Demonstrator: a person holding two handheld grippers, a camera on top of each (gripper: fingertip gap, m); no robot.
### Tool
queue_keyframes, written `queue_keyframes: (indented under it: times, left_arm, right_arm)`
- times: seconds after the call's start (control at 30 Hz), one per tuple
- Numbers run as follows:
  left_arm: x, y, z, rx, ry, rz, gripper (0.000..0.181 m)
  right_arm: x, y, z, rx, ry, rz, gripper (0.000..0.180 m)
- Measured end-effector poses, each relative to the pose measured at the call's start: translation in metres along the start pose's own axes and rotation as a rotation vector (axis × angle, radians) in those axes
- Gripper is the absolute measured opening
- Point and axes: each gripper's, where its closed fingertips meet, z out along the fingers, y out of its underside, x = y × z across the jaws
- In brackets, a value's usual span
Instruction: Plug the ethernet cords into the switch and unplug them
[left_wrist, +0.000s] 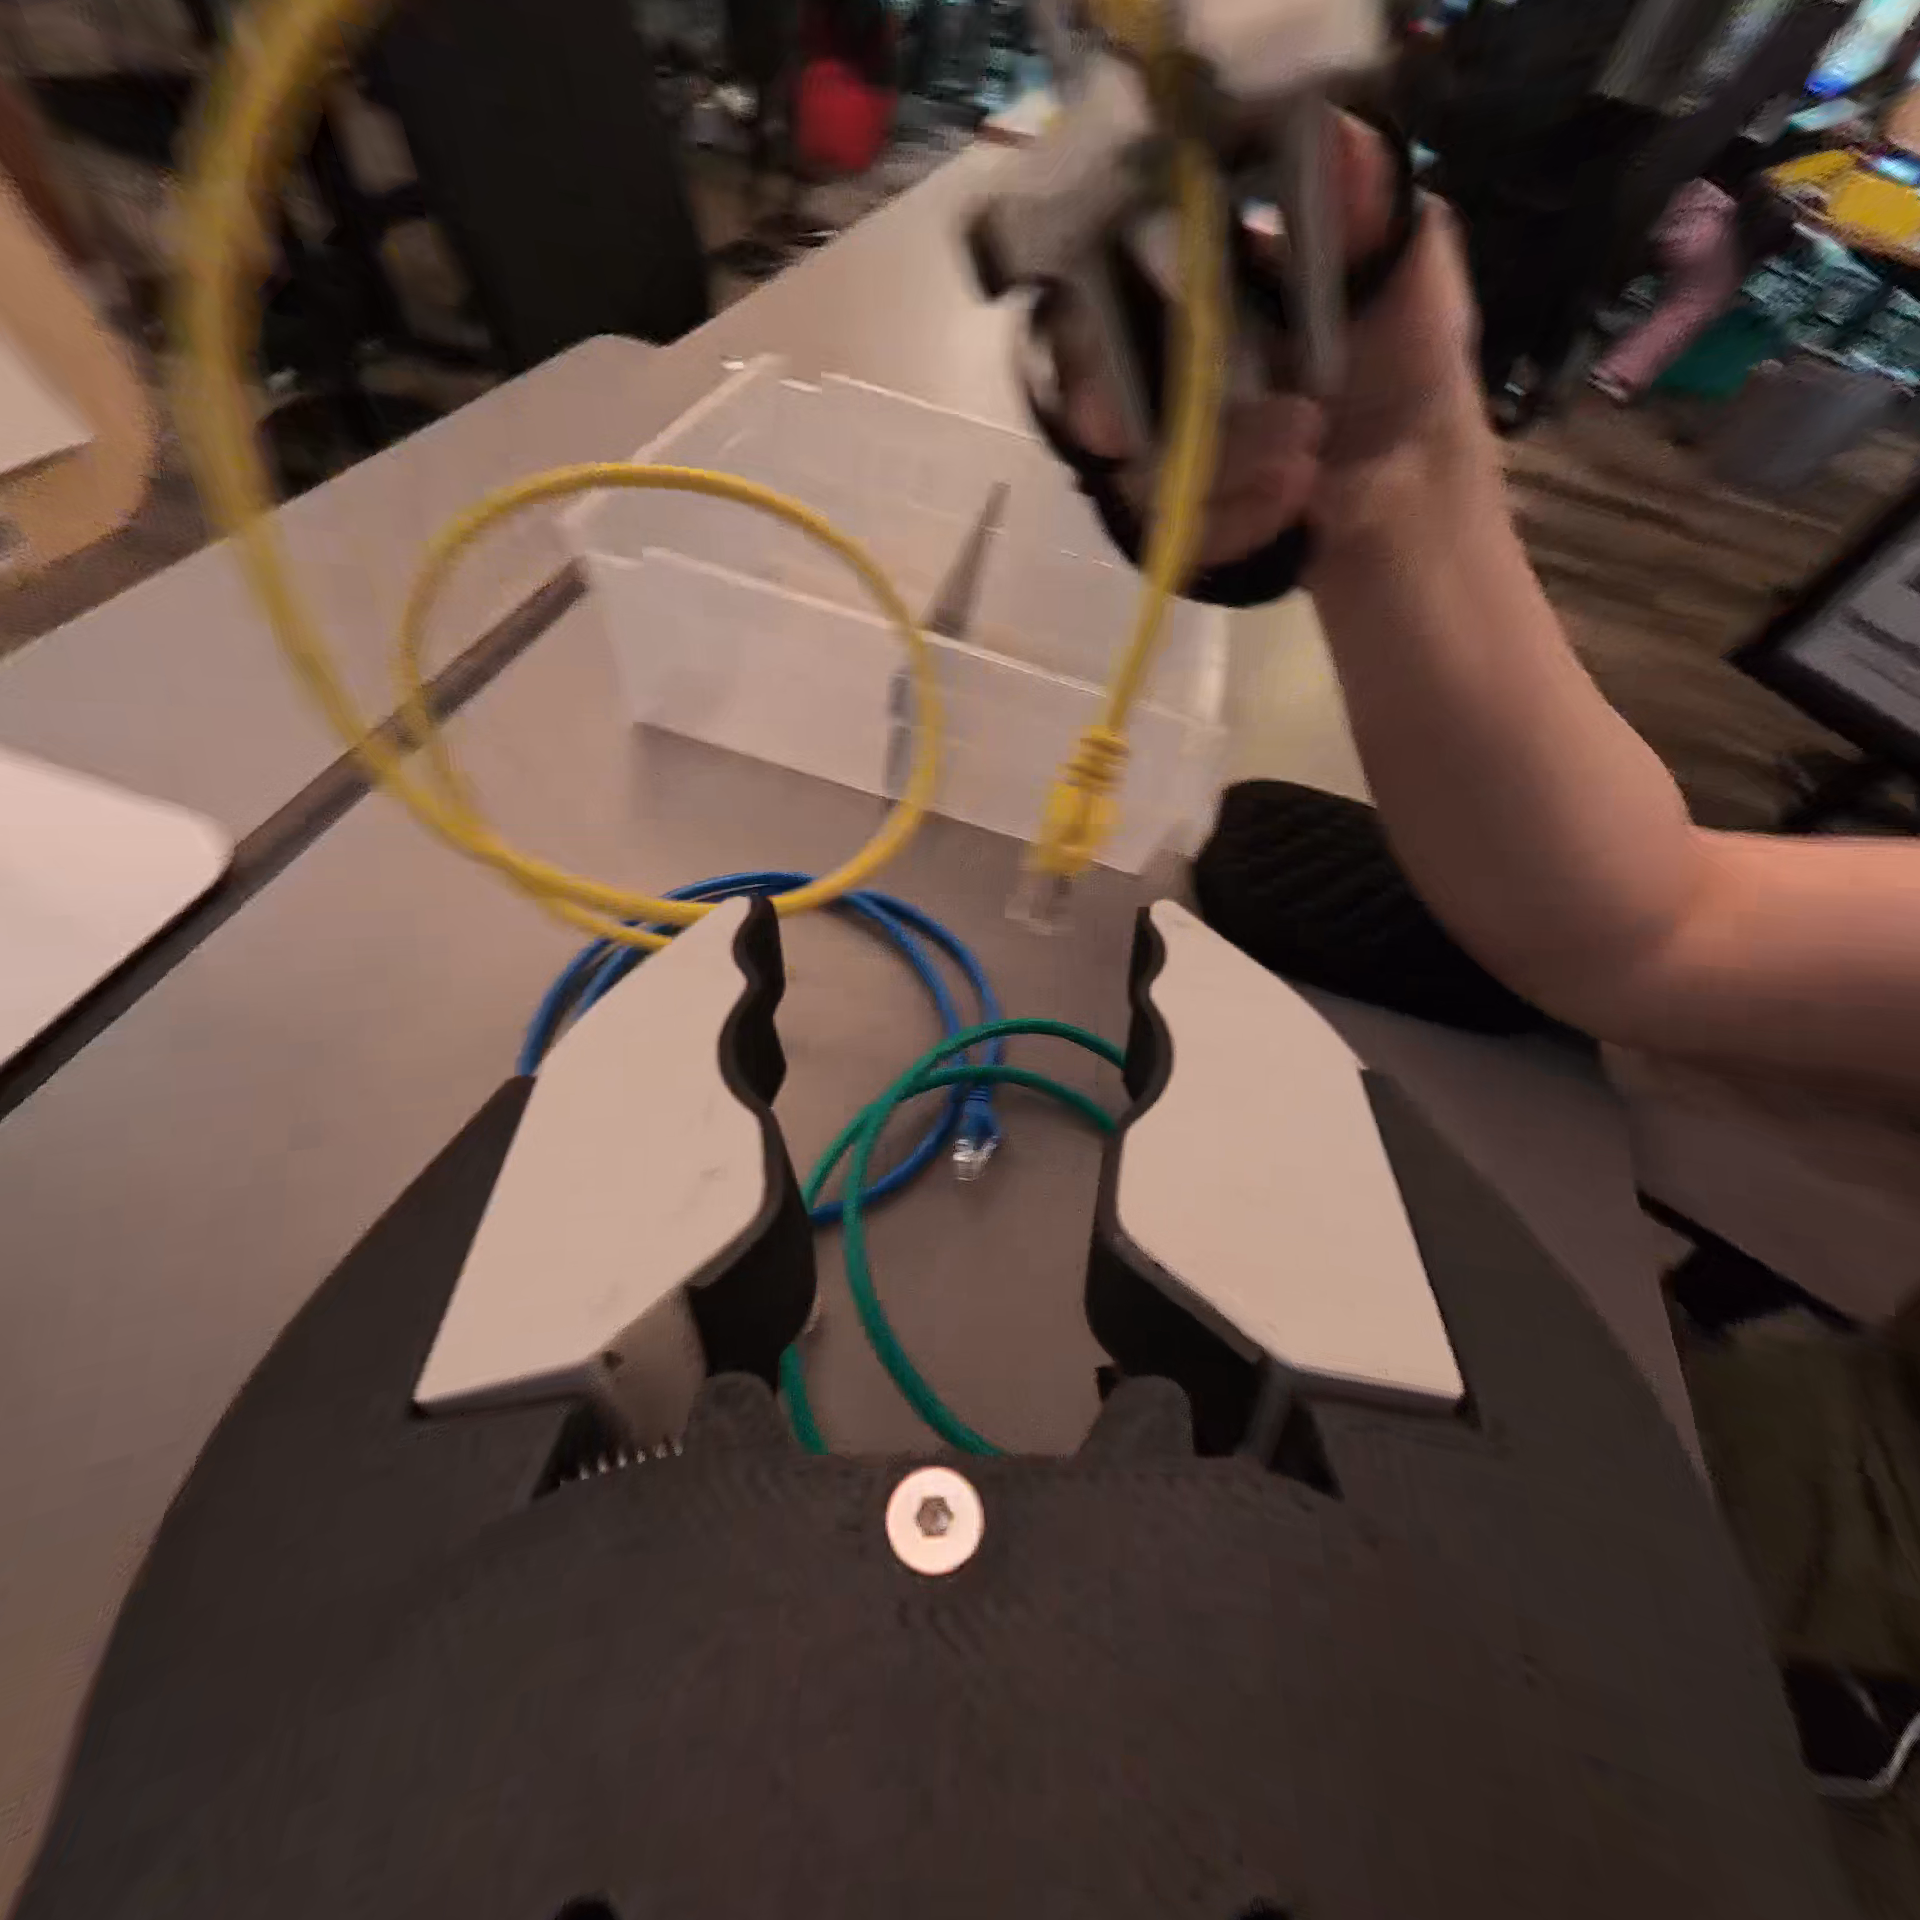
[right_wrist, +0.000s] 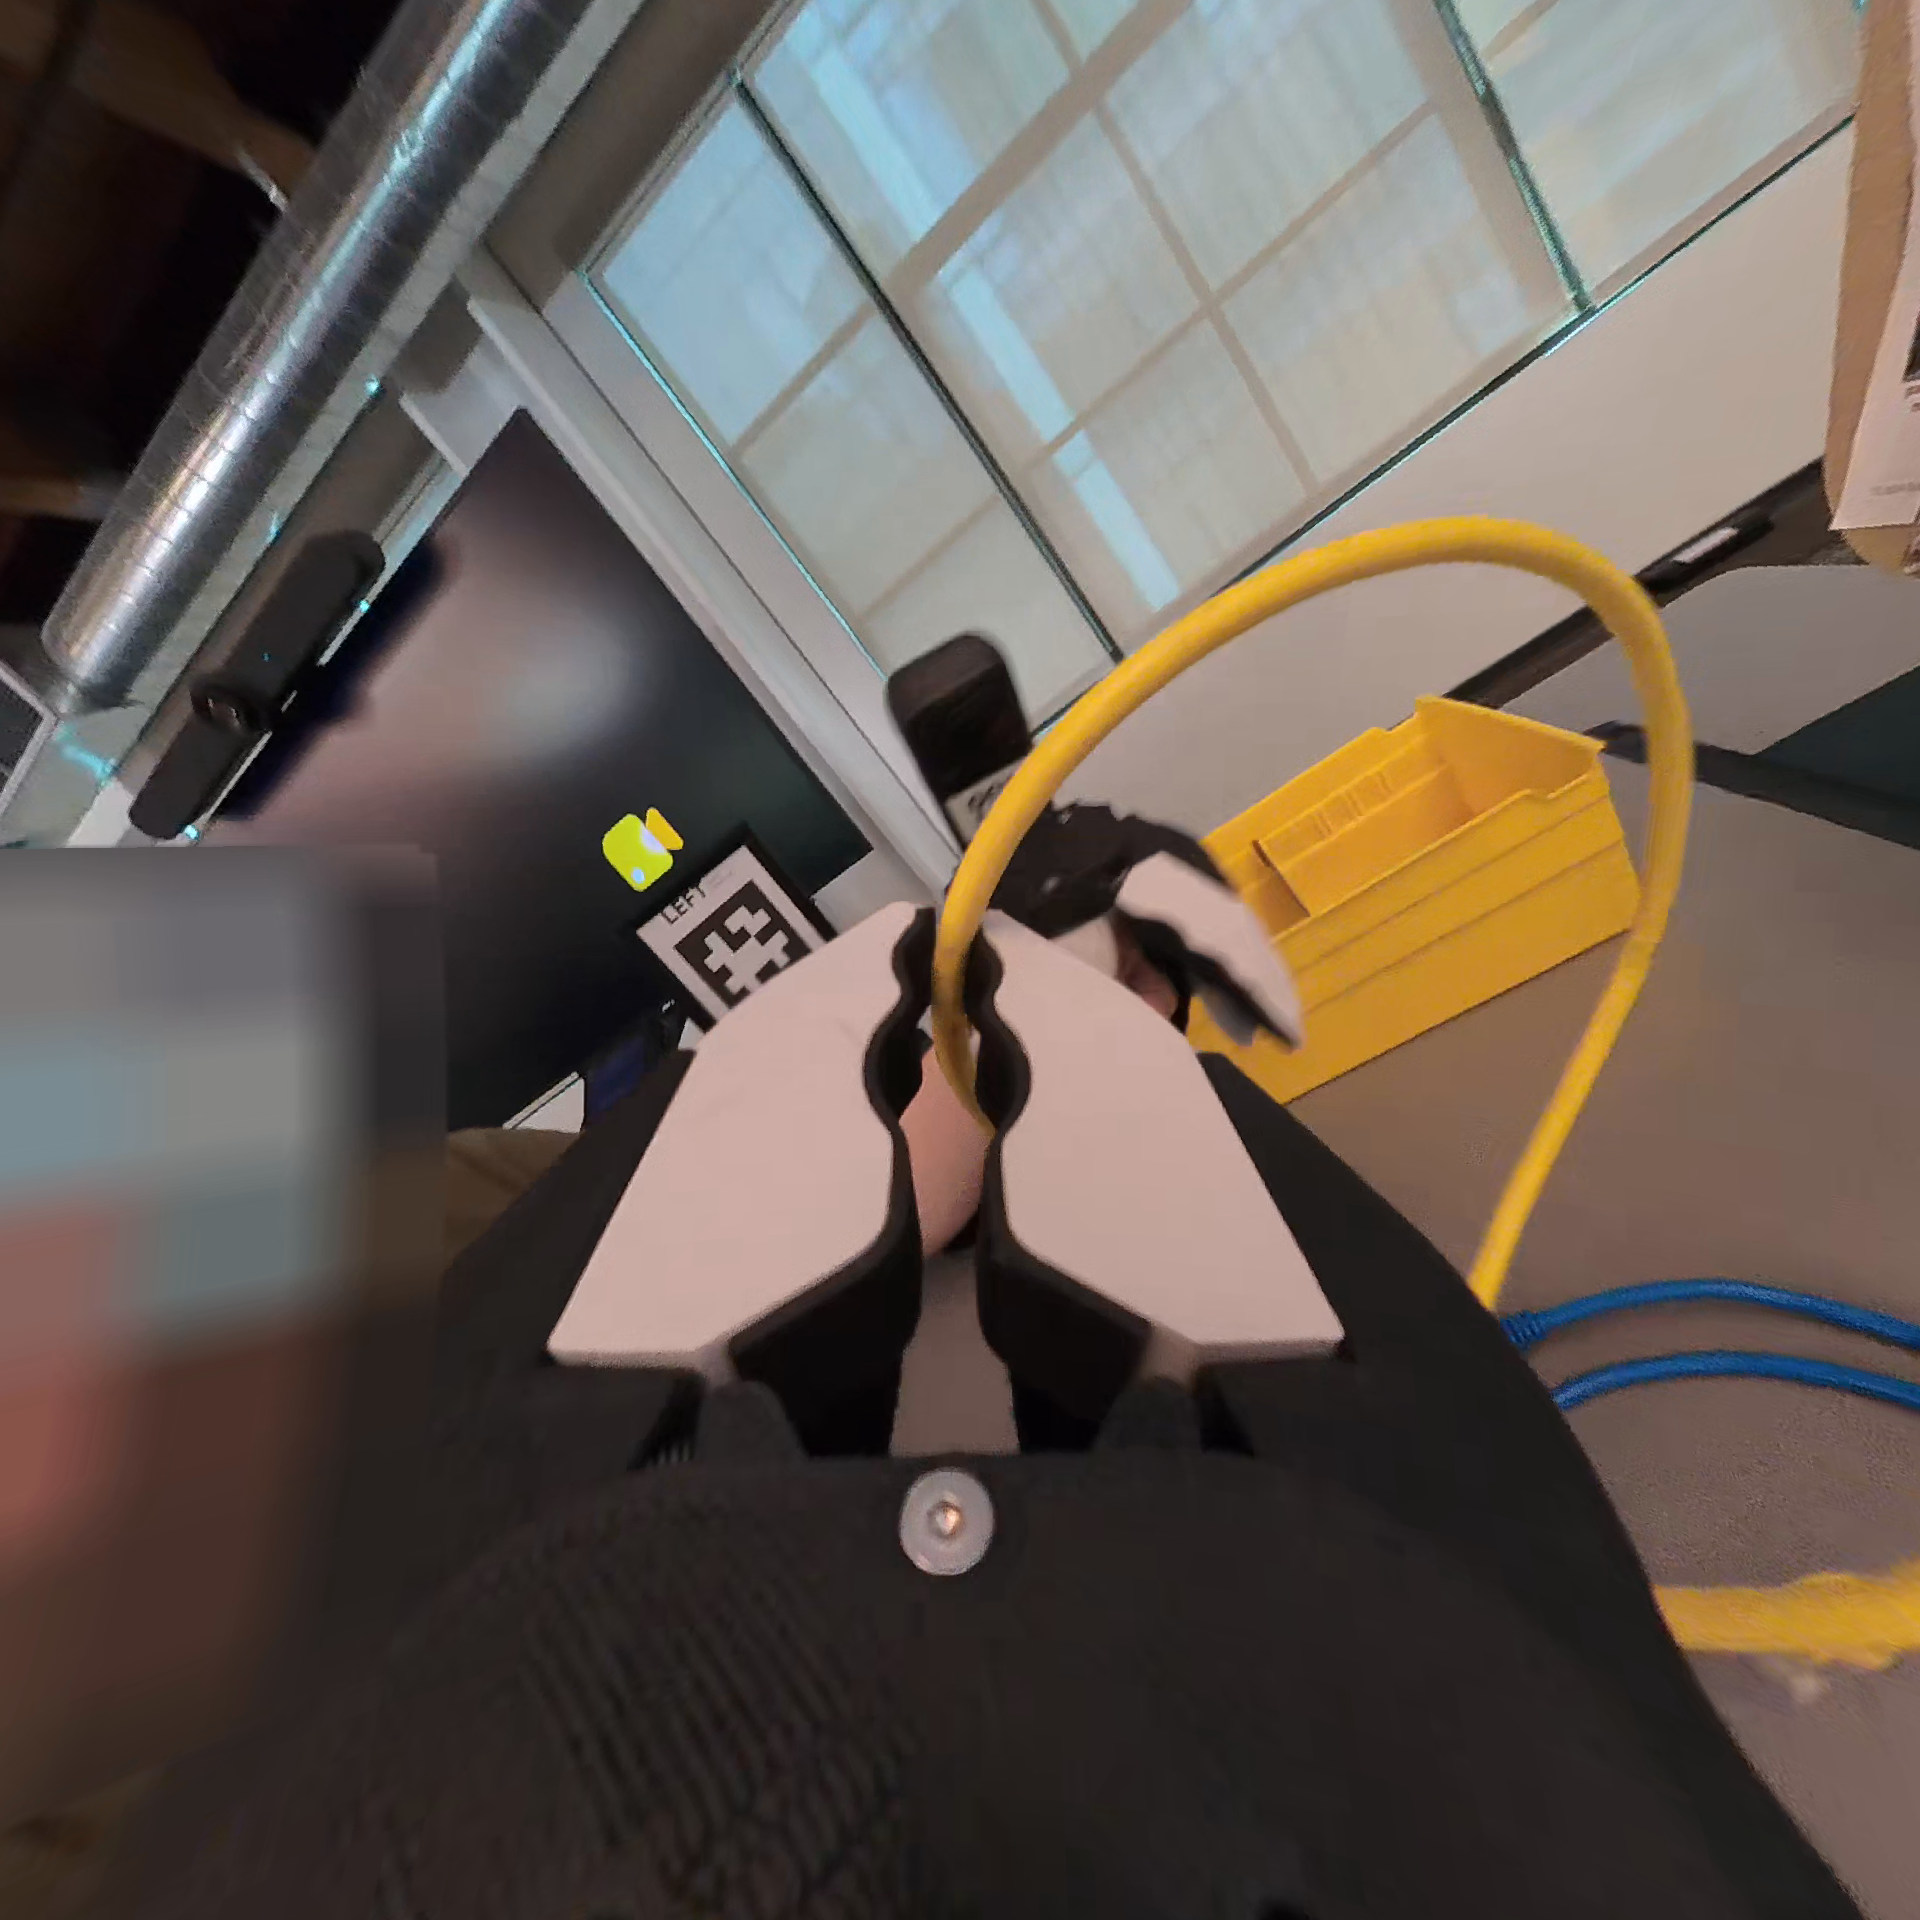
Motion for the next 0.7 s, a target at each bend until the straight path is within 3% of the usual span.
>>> queue_keyframes:
  times: [0.1, 0.23, 0.37, 0.53, 0.6, 0.7]
  left_arm:
    - [0.027, 0.017, 0.013, -0.042, 0.083, 0.102, 0.071]
    - [0.019, 0.018, 0.03, -0.021, 0.0, 0.145, 0.058]
    - [0.025, 0.001, 0.029, 0.085, 0.097, 0.126, 0.013]
    - [0.023, -0.014, 0.012, 0.048, 0.09, 0.152, 0.013]
    - [0.027, -0.026, 0.0, 0.007, 0.102, 0.148, 0.012]
    - [0.036, -0.034, -0.017, -0.118, 0.133, 0.162, 0.012]
  right_arm:
    - [0.005, -0.001, 0.004, 0.02, 0.023, 0.001, 0.004]
    - [0.001, -0.003, 0.004, 0.037, 0.008, -0.001, 0.005]
    - [0.001, -0.006, -0.002, 0.049, 0.008, -0.02, 0.005]
    - [-0.001, -0.007, -0.009, 0.055, -0.034, -0.168, 0.013]
    - [-0.011, 0.009, -0.002, -0.018, -0.101, -0.231, 0.032]
    - [-0.026, 0.031, 0.017, -0.119, -0.21, -0.272, 0.034]
